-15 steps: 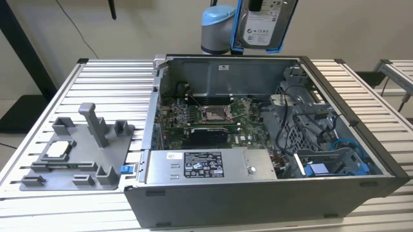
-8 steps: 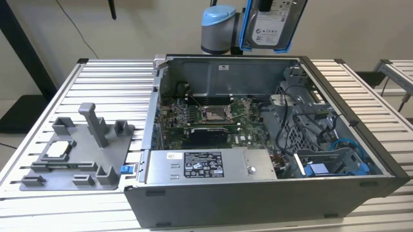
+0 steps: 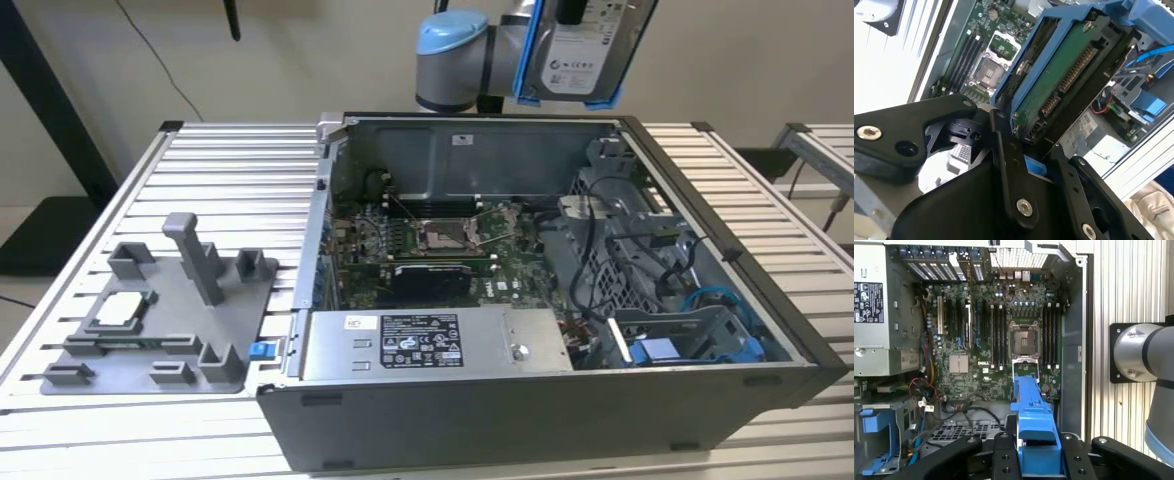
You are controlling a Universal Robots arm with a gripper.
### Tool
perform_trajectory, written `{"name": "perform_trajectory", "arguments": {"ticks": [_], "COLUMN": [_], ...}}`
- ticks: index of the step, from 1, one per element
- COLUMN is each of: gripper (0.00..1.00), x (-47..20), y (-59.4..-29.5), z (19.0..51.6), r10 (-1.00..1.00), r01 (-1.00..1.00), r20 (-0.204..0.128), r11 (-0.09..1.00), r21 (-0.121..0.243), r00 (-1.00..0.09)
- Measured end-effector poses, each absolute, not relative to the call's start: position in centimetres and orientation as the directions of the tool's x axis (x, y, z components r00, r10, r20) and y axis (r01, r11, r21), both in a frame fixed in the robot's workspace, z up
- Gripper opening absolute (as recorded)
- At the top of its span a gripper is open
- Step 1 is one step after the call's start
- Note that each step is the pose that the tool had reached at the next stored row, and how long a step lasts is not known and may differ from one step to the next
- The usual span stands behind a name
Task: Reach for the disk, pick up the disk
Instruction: 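Pick up the disk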
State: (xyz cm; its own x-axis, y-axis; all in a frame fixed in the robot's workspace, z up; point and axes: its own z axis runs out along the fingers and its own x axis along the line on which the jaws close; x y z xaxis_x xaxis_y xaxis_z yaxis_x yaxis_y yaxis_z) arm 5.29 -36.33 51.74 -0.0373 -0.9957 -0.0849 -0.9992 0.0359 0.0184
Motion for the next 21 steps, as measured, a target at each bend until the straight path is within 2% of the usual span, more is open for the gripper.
{"name": "perform_trajectory", "arguments": {"ticks": [14, 15, 19, 21], "gripper": [0.00, 0.00, 0.00, 0.00], "x": [7.7, 7.7, 7.7, 7.8], "y": [-36.3, -36.3, -36.3, -36.3], "z": [51.7, 51.7, 51.7, 51.6], "r10": [-0.996, -0.997, -0.999, -0.999], "r01": [-0.999, -0.999, -0.999, -0.999], "r20": [-0.084, -0.077, -0.010, 0.008], "r11": [0.030, 0.030, 0.031, 0.031], "r21": [0.018, 0.018, 0.017, 0.016], "r00": [-0.031, -0.031, -0.031, -0.031]}}
